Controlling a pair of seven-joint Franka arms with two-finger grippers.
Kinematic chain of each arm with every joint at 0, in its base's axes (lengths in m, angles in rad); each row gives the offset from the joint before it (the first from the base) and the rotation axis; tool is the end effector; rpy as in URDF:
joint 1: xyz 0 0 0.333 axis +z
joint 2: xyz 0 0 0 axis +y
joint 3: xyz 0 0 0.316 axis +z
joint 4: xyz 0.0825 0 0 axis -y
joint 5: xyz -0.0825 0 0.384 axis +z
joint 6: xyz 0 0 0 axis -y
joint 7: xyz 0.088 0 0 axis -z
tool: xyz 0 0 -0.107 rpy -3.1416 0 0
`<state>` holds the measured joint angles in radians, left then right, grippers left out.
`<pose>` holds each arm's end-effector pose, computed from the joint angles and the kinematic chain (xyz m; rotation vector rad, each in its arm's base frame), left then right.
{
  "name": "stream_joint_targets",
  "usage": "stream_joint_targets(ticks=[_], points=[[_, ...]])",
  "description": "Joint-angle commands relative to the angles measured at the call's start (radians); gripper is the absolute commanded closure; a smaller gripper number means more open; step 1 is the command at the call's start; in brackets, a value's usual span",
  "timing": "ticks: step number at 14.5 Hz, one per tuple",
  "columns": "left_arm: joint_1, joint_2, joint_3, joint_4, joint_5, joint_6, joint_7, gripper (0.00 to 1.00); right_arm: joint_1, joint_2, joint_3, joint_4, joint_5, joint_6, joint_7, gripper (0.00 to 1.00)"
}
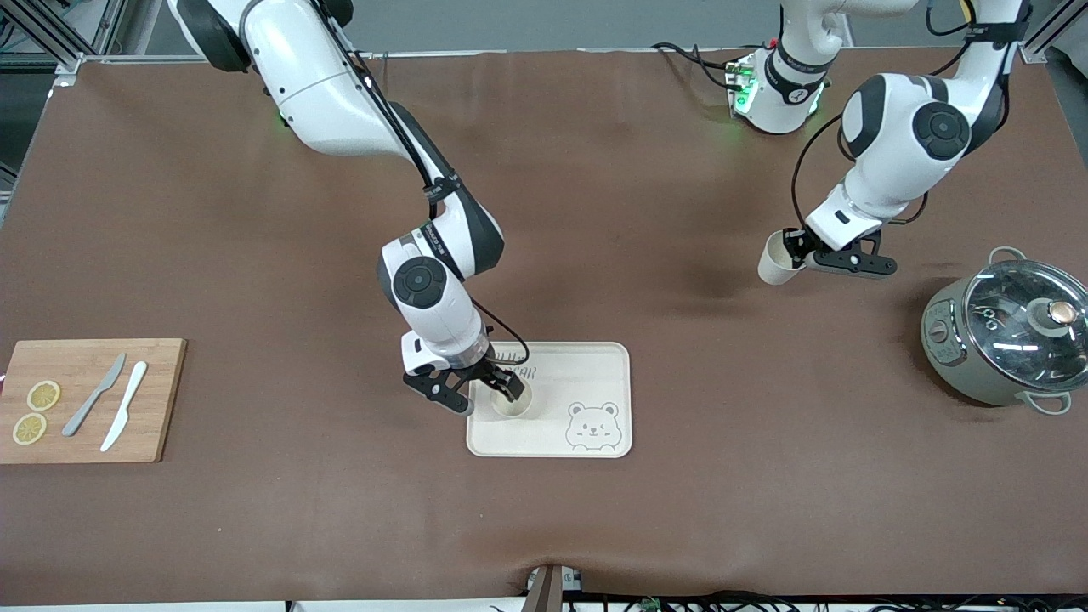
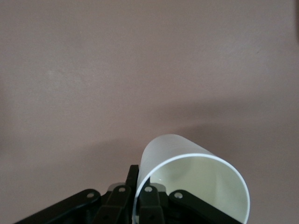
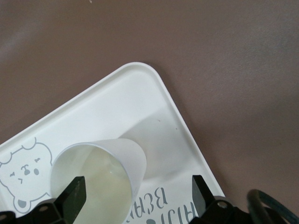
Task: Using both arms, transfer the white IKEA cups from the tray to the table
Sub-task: 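Lift the cup with the left gripper while the right gripper grasps the other cup, then lower the cup beside the pot with the left gripper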
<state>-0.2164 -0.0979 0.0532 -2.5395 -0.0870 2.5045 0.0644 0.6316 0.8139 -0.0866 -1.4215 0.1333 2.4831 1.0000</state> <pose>0.4502 -0.0737 0.3137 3.0683 -0.2450 0.0917 0.6352 0.4012 0.2376 -2.8354 0.7470 -0.2293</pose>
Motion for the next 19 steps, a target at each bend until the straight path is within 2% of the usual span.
stream_joint_targets(ticks=[1,7,11,12,13,15,17,19], points=[[0.014,0.024,-0.009,-0.028,-0.027,0.060,0.054,1.00,0.017,0.034,-0.013,0.032,0.002,0.013,0.019,0.00],[0.115,0.115,-0.010,-0.018,-0.034,0.066,0.196,1.00,0.025,0.060,-0.013,0.032,0.000,0.043,0.019,0.00],[0.118,0.179,-0.010,0.001,-0.094,0.108,0.259,1.00,0.025,0.062,-0.013,0.033,0.000,0.043,0.017,0.00],[0.120,0.197,-0.010,0.010,-0.100,0.116,0.265,1.00,0.023,0.062,-0.013,0.038,0.002,0.043,0.017,0.09],[0.118,0.213,-0.010,0.018,-0.108,0.125,0.268,1.00,0.023,0.062,-0.013,0.039,0.002,0.043,0.016,0.30],[0.118,0.239,-0.010,0.027,-0.108,0.145,0.272,1.00,0.023,0.062,-0.013,0.041,0.003,0.043,0.016,0.58],[0.120,0.262,-0.010,0.037,-0.108,0.163,0.272,1.00,0.022,0.062,-0.013,0.044,0.003,0.042,0.016,0.78],[0.120,0.282,-0.010,0.048,-0.109,0.177,0.282,1.00,0.022,0.062,-0.013,0.044,0.003,0.042,0.014,0.89]])
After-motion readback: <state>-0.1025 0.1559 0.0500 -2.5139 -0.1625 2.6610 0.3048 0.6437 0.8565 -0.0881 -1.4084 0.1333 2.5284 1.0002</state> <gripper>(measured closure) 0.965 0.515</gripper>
